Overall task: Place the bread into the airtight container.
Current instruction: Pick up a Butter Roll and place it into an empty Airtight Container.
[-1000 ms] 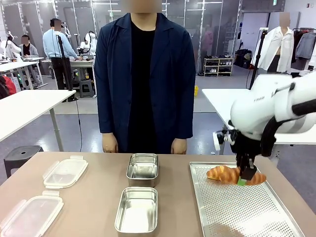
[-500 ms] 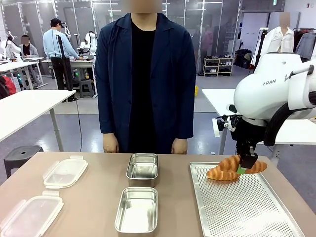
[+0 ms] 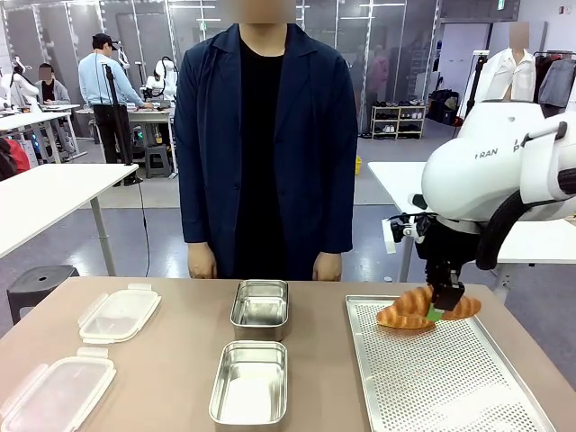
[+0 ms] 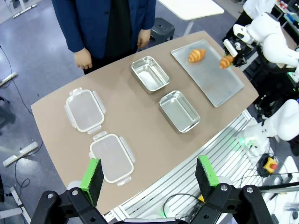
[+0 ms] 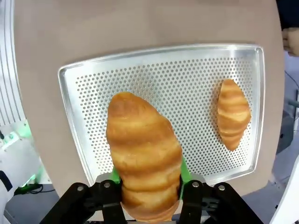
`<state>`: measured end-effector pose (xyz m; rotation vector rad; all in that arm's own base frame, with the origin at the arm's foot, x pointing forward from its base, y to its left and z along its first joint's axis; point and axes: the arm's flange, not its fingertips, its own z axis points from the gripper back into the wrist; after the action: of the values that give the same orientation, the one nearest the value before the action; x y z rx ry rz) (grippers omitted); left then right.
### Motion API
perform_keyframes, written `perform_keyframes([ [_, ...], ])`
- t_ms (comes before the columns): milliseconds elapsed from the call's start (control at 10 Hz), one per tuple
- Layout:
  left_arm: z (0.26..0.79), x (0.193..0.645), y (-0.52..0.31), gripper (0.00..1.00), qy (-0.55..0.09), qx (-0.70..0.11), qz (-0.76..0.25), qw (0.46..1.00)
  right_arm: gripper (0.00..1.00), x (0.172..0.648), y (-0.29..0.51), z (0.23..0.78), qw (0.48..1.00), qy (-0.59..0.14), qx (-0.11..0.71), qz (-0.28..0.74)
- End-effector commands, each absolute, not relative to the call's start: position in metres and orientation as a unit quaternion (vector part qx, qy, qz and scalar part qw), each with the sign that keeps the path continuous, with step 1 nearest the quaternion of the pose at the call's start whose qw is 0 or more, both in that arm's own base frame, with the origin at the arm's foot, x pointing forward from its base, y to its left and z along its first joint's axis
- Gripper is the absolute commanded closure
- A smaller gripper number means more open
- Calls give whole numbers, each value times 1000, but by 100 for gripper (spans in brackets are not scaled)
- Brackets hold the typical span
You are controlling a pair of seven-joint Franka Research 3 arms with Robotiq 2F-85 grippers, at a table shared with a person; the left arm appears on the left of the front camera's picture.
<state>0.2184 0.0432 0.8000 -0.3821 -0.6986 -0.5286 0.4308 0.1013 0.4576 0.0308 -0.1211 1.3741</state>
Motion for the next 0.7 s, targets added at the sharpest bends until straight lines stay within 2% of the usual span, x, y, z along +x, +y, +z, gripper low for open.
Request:
perform_keyframes([
  [0, 801, 217, 42, 0, -336, -185, -268, 884, 50, 416, 146, 468, 790, -55, -19, 610],
  [200, 801, 217, 42, 0, -336, -185, -268, 884, 50, 400, 205, 476, 842, -42, -19, 538],
  [400, 801, 217, 42, 0, -336, -185, -268, 884, 50, 388, 261, 474, 893, -26, 60, 446],
  [500, 801, 217, 42, 0, -336, -185, -268, 884, 50, 388, 282, 468, 929, -24, 51, 365],
  [600, 801, 217, 42, 0, -336, -185, -268, 884, 50, 391, 298, 460, 944, -28, 60, 324],
])
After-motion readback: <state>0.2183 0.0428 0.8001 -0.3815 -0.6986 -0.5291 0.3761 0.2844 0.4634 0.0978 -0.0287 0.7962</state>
